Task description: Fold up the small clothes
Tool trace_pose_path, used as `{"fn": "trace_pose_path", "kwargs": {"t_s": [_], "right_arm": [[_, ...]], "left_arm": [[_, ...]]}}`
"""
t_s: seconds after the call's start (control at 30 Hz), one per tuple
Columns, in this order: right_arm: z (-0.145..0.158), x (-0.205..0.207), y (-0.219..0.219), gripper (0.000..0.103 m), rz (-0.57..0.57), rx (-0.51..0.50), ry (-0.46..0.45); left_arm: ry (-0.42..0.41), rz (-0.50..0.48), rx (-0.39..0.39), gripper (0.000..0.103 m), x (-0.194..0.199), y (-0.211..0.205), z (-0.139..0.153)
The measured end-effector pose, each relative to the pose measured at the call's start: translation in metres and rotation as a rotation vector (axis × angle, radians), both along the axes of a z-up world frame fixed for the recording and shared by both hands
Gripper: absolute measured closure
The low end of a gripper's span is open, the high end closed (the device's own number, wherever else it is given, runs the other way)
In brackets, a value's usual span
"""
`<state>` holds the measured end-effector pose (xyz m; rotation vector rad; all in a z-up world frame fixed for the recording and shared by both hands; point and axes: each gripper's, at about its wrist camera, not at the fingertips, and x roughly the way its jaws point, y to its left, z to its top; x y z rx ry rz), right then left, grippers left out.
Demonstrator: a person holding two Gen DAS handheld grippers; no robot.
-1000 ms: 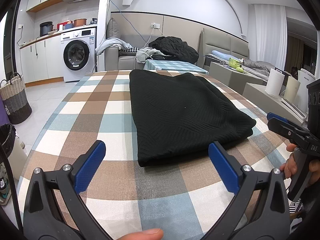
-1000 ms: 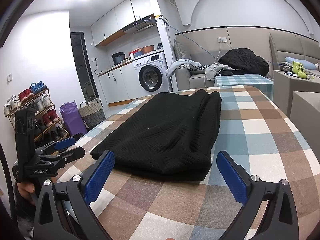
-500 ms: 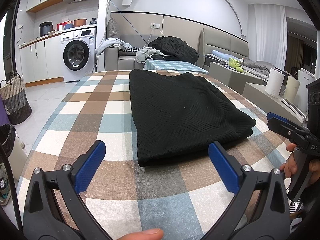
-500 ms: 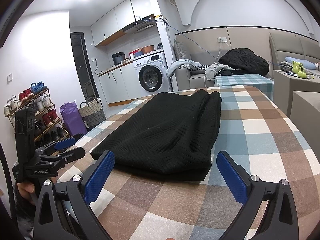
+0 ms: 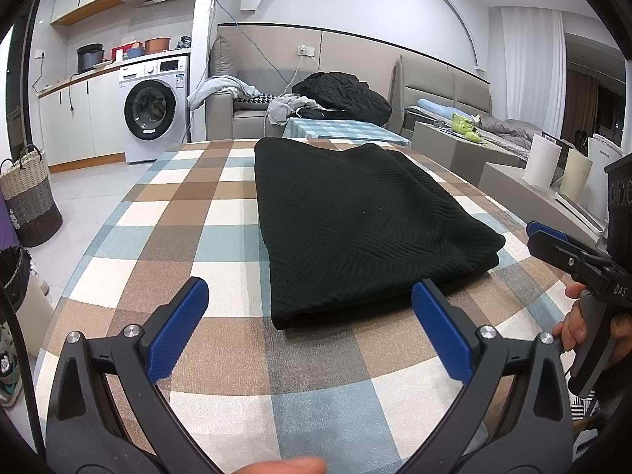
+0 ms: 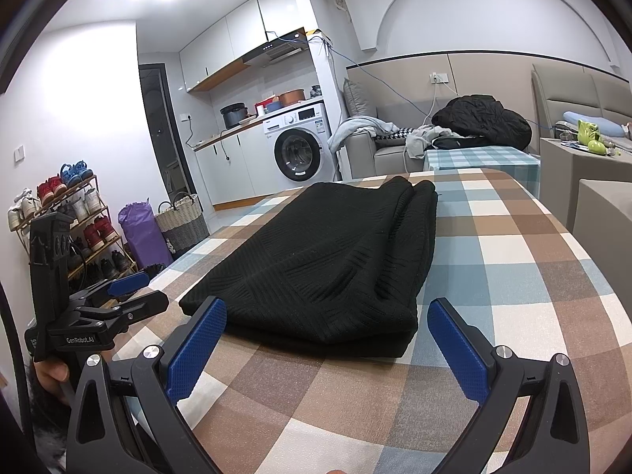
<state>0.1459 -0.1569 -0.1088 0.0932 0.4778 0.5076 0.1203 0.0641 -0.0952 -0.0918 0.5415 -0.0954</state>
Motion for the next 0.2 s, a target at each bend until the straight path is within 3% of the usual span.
{"fn": "trace_pose_path", "kwargs": {"t_s": [0.2], "right_arm": [[-0.0009,0.0011,0.0005,0.000,0.005,-0.003,0.001]], "left_arm": [[-0.001,-0.003,0.003,0.001,0.0010,-0.0004,-0.0011]]}}
